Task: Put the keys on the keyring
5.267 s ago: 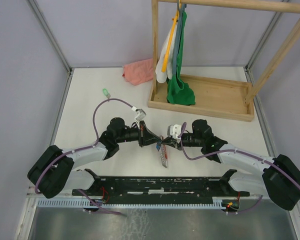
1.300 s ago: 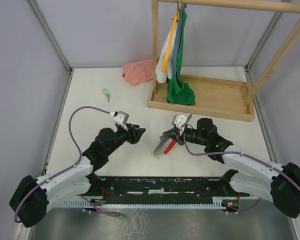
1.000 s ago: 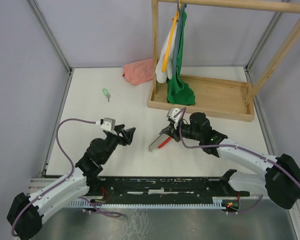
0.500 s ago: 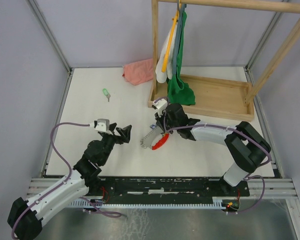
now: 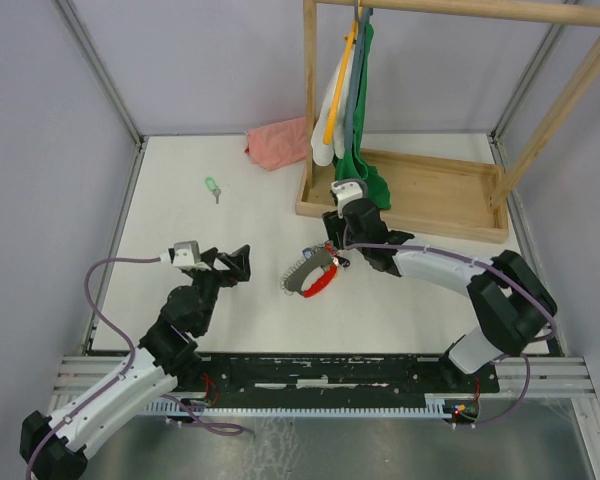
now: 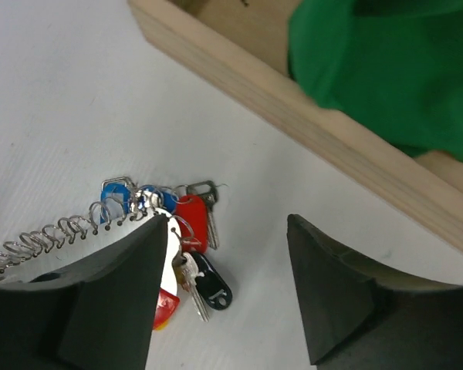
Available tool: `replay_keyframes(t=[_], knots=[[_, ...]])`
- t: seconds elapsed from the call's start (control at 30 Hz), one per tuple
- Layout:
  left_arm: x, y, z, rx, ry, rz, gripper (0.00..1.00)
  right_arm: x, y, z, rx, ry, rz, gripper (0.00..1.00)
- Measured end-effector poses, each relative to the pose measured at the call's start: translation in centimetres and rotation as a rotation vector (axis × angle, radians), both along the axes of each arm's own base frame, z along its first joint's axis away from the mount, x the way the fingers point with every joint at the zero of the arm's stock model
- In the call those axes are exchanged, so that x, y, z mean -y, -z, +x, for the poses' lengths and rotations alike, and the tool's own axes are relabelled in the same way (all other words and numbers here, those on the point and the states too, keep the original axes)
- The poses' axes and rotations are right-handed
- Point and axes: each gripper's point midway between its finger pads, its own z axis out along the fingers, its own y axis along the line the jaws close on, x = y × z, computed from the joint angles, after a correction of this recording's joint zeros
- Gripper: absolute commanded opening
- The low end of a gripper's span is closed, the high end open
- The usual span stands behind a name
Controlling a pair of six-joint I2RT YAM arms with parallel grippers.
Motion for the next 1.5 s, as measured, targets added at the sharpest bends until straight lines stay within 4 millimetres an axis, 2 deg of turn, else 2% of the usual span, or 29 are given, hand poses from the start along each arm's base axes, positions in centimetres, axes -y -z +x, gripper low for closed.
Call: replay_keyframes(t=[0.03, 0.2, 0.37, 0.5, 0.7, 0.93, 1.1, 1.27, 1.5], knots=[[-0.3, -0.5, -0.2, 0.012, -0.01, -0.028, 0.99, 0.9, -0.8, -0.2, 0.011, 0.032, 0.004, 0.99], [-1.3, -1.9, -1.0, 0.044, -0.037, -0.14, 0.99, 4.9, -4.7, -2.0, 0.068, 0.157, 0.026, 1.0], [-1.8, -2.3, -1.7, 0.018, -0.041, -0.192, 0.99, 8.8, -6.3, -4.4, 0.082, 0.271, 0.008, 1.0], [-2.3, -4.3, -2.5, 0.001, -0.041, -0.217, 0.99, 11.3, -7.7, -6.4, 0.086, 0.307, -0.013, 1.0], [-3.6, -8.7, -4.3, 0.0, -0.032, -0.243, 0.99, 14.4, -11.1, -9.8, 0.138, 0.328, 0.044, 1.0], [-4.9, -10.9, -6.5, -0.017, -0.006, -0.219, 0.99, 18.4, -15.1, -13.9, 0.264, 0.359, 0.164, 1.0], [-6.0, -12.2, -8.3, 0.014, 0.024, -0.217, 0.99, 20.6, -16.6, -16.0, 0.311, 0.389, 0.21, 1.0], [-6.4, -11.7, -9.0, 0.019, 0.031, -0.199, 0.99, 21.7, -16.6, -17.4, 0.312, 0.401, 0.237, 1.0], [-5.0, -8.4, -8.3, -0.05, 0.065, -0.135, 0.99, 22.1, -15.9, -18.0, 0.301, 0.411, 0.255, 1.0]])
